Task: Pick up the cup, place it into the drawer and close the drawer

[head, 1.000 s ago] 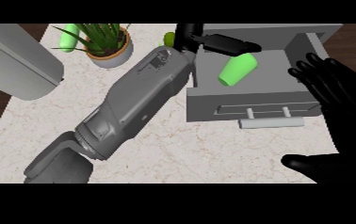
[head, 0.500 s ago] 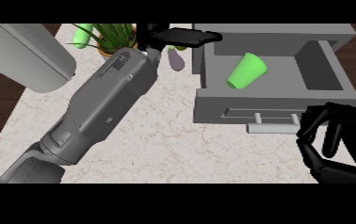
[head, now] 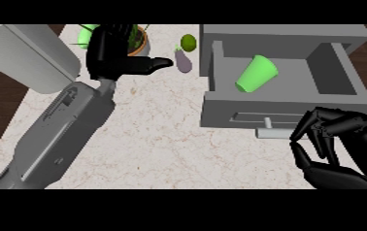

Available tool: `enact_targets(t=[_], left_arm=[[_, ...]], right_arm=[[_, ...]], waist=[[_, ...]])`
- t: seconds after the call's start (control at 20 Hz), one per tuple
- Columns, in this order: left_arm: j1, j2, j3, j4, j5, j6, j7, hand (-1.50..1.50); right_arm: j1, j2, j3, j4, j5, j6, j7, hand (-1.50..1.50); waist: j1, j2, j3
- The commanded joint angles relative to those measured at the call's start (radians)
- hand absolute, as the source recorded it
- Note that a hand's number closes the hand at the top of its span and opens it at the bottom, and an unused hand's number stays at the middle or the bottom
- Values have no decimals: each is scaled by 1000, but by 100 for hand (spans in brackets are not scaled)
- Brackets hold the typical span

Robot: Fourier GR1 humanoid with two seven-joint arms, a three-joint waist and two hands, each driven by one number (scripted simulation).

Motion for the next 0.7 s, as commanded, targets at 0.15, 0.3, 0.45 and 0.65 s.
enact_targets(t=[0.15, 0.3, 0.45, 0.65], left_arm=[[267, 130, 54, -239, 11, -66, 12, -150], [282, 186, 96, -225, 58, -143, 32, -150], [379, 171, 99, -277, 49, -160, -14, -150], [534, 247, 144, -348, 48, -244, -47, -150]], right_arm=[[61, 12, 106, 61, 258, -23, -146, 150], [-86, -114, 112, 146, 381, 13, -163, 150], [-69, -82, 215, 201, 551, -63, -213, 150], [-72, -74, 254, 319, 662, -136, -279, 150]], waist=[[-13, 4, 0], [12, 7, 0], [2, 8, 0], [-1, 6, 0]])
